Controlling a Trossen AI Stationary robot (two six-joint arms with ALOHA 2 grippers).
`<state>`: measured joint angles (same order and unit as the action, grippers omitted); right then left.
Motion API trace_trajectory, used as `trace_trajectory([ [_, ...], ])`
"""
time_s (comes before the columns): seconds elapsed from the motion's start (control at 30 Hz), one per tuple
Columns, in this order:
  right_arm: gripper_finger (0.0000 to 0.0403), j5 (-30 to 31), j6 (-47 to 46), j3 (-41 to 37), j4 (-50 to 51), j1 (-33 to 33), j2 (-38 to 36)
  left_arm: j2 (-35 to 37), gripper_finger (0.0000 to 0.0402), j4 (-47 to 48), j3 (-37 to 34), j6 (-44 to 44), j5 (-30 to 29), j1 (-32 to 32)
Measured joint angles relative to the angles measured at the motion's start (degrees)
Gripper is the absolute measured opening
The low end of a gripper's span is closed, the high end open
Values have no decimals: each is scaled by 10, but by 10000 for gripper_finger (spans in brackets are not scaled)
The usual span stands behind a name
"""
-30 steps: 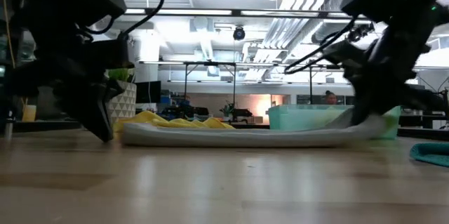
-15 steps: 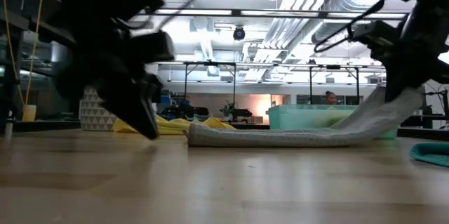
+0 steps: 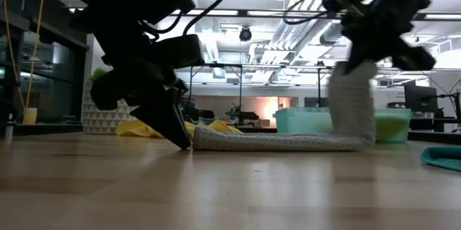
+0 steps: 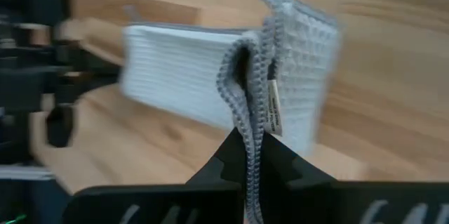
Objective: Fold microfiber towels
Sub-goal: Fold the gray towel
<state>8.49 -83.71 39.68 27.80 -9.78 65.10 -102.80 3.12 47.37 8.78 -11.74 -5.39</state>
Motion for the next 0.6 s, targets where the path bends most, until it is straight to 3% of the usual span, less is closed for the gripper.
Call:
trace_trajectory([
  [0.6, 0, -11, -15, 0, -471, 0, 272, 0, 0, -1, -1, 0, -6, 1],
])
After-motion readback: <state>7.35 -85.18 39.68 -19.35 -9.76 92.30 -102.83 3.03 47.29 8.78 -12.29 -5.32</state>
